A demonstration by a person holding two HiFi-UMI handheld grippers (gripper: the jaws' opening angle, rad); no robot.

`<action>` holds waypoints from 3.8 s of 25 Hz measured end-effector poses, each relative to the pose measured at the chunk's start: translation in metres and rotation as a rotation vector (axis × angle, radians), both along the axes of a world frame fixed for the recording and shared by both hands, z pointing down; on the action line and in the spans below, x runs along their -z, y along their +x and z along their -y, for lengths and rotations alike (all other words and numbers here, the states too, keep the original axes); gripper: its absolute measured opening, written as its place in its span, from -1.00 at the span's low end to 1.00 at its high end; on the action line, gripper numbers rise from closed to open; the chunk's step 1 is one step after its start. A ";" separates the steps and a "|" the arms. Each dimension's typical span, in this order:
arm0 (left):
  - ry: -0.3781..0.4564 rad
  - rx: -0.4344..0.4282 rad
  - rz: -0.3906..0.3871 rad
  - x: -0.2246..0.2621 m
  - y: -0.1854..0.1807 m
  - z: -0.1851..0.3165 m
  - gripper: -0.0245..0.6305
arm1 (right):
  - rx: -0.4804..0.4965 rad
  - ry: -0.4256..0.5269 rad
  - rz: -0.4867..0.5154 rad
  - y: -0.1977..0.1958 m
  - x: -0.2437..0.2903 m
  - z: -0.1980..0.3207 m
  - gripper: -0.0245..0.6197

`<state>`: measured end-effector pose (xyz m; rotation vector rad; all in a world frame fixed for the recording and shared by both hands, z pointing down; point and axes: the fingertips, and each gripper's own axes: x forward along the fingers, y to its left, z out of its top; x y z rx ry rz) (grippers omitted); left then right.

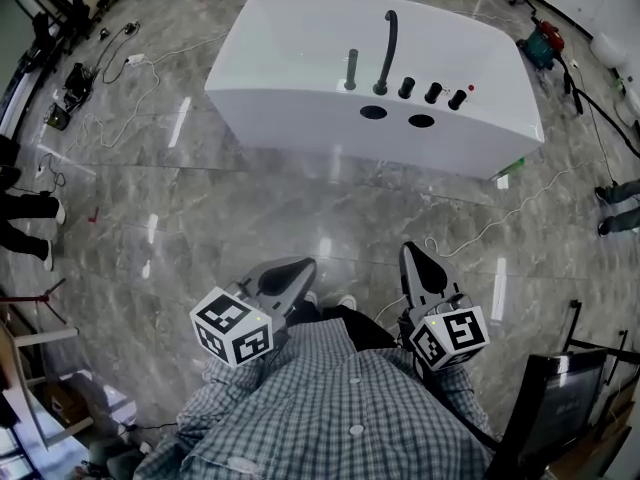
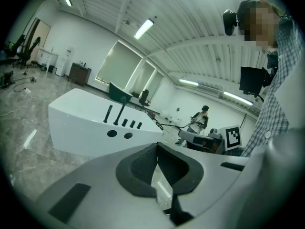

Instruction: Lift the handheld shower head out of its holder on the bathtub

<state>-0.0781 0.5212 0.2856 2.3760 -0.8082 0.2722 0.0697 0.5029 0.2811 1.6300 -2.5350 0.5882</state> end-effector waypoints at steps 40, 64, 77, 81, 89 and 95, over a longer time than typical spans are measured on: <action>0.041 -0.103 -0.029 -0.008 0.004 0.206 -0.90 | -0.080 0.021 -0.077 -0.004 -0.007 0.179 -0.88; 0.018 -0.064 -0.035 -0.021 -0.029 0.298 -0.90 | -0.107 -0.010 -0.077 -0.023 -0.018 0.278 -0.88; 0.016 0.022 -0.014 -0.023 0.029 0.402 -0.90 | -0.021 0.003 -0.062 0.037 -0.022 0.394 -0.88; 0.037 0.038 -0.002 -0.013 0.055 0.438 -0.90 | 0.001 0.028 -0.057 0.062 -0.016 0.432 -0.88; 0.038 0.112 0.015 -0.012 0.092 0.477 -0.90 | 0.048 0.002 -0.033 0.101 -0.025 0.483 -0.88; -0.003 0.129 0.036 -0.024 0.074 0.493 -0.90 | 0.090 -0.008 -0.047 0.084 -0.031 0.507 -0.88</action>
